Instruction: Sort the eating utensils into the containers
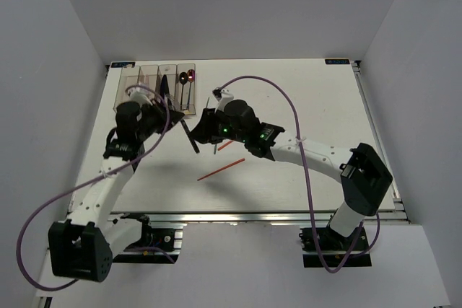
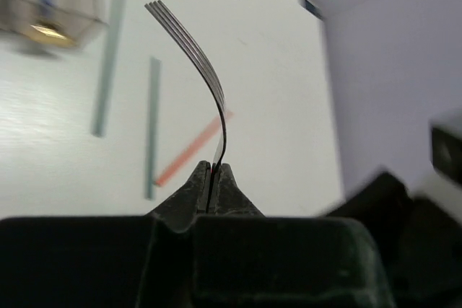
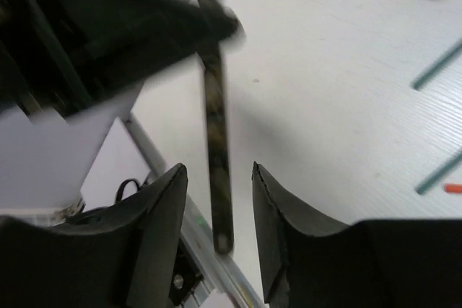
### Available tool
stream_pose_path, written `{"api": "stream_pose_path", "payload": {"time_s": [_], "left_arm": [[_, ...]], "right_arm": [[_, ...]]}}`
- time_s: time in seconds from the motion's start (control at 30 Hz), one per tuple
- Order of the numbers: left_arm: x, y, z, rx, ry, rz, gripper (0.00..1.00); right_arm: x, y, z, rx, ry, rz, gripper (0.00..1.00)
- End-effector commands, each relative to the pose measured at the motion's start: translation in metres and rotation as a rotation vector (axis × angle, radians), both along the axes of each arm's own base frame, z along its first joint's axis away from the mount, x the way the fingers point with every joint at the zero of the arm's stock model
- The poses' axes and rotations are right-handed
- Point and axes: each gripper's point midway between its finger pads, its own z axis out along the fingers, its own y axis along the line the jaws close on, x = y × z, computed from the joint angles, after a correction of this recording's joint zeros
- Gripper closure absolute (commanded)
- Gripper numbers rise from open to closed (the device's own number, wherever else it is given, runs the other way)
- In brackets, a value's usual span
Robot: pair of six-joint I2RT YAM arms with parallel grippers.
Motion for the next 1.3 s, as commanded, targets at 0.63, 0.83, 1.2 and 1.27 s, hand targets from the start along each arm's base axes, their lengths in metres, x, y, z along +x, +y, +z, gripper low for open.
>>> {"api": "stream_pose_path", "payload": {"time_s": [0.63, 0.83, 1.2, 1.27], "left_arm": [[0.298, 0.171, 0.050, 1.125, -0.181, 0.273, 1.00], [0.304, 0.174, 0.004, 1.169, -0.214, 0.118, 0.87], [0.293, 0.196, -0.050, 1.020, -0.171, 0.137, 0.74], [0.291, 0.199, -0.035, 1.003, -0.186, 0.183, 0.62]], "right_arm": [[0.022, -0.229, -0.056, -0.325, 0.002, -0.386, 0.47], [0.013, -0.221, -0.053, -0.283, 0.000, -0.329, 0.46], [0.021, -0.216, -0.046, -0.272, 0.005, -0.345, 0.46], [0.023, -0.214, -0.044, -0.270, 0.005, -0.345, 0.46]]}}
